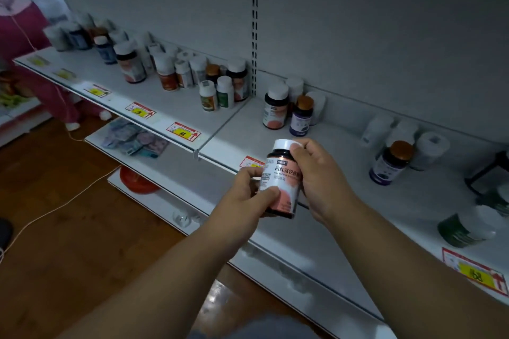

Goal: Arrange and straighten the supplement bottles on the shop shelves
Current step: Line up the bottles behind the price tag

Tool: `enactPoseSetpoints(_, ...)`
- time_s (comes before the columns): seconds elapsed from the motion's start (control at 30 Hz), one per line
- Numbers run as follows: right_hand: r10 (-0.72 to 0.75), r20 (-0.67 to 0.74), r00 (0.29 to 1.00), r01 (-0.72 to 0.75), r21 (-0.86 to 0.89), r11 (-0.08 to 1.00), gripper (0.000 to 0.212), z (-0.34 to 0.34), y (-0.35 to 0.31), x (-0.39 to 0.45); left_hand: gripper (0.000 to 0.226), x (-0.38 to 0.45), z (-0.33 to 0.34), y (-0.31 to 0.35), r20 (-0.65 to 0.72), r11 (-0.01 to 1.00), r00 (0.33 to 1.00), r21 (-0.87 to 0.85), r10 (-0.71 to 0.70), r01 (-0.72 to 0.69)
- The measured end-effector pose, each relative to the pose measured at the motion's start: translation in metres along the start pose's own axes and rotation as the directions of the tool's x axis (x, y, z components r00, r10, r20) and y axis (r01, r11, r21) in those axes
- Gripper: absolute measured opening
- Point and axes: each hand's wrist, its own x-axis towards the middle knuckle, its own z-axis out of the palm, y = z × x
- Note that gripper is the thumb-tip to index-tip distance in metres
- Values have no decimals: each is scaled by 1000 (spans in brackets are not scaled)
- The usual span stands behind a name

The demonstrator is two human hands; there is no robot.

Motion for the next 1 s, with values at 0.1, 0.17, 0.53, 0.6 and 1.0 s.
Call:
enactPoseSetpoints(0.1, -35, 59, 998, 43, -155, 987, 16, 7, -9, 36, 35, 37, -32, 10, 33, 992, 999, 122, 38, -42)
enactPoseSetpoints(0.17, -68, 62, 996, 83, -289, 954, 23, 11, -17, 60, 41, 68, -55, 19, 64, 971, 993, 213, 94, -106)
enactPoseSetpoints(0.53, -204, -260, 944, 60, -471, 880, 43, 65, 6, 114, 62, 196, -123, 16, 313, 765, 919, 522, 241, -378)
enactPoseSetpoints(0.6, -222, -270, 937, 63, -495, 867, 44, 68, 11, 115, 62, 204, -128, 11, 350, 742, 900, 524, 261, -419)
enactPoseSetpoints(1.0, -356, -319, 879, 95, -613, 784, 46, 95, 31, 123, 56, 228, -145, -7, 404, 704, 860, 509, 313, -495)
